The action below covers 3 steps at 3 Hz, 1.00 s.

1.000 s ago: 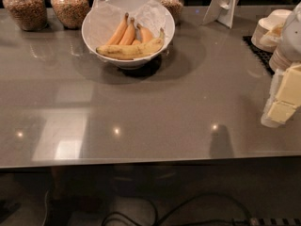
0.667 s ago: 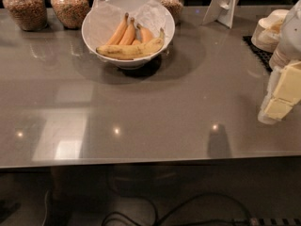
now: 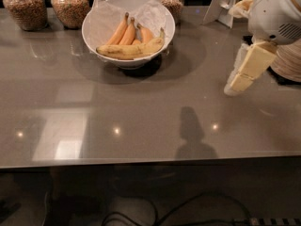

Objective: Pick banana from white bowl

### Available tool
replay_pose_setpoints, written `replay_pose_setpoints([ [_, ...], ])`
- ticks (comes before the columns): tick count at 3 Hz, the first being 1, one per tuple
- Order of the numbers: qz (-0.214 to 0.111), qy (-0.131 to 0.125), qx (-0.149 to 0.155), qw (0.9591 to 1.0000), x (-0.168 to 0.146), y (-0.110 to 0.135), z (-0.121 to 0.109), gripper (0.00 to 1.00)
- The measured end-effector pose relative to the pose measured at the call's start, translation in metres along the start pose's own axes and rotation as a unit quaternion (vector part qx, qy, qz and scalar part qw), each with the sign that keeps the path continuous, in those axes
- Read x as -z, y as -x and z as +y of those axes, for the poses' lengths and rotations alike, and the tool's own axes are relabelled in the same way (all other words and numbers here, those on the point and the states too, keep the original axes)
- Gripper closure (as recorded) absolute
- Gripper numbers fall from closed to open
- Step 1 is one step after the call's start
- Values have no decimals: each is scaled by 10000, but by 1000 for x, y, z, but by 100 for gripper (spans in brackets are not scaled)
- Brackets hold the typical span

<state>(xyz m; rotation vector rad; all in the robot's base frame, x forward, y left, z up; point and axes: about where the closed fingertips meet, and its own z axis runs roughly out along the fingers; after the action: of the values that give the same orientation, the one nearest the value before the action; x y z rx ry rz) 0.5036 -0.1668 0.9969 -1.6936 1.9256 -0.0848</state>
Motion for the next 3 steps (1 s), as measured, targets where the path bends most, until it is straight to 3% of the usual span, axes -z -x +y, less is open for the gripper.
replay_pose_setpoints([
  [1, -571, -201, 411, 9973, -19, 35, -36, 0],
  [2, -1028, -192, 845, 9909, -45, 73, -72, 0],
  [3, -1448, -134, 1316, 9806, -72, 121, -104, 0],
])
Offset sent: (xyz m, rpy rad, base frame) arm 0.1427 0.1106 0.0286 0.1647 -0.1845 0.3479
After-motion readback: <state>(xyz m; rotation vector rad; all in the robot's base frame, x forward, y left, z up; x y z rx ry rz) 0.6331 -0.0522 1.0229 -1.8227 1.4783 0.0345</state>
